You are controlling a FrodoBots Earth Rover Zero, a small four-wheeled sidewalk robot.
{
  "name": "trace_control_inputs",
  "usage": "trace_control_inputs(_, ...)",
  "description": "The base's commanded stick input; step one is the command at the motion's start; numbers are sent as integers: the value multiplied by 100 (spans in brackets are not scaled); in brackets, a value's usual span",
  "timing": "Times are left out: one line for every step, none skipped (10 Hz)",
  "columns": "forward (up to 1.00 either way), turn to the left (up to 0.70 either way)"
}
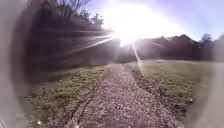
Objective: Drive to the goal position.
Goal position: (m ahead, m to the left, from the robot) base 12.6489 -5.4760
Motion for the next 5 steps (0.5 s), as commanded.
trace_control_inputs(85, -34)
trace_control_inputs(85, -21)
trace_control_inputs(85, 0)
trace_control_inputs(85, 0)
trace_control_inputs(85, 0)
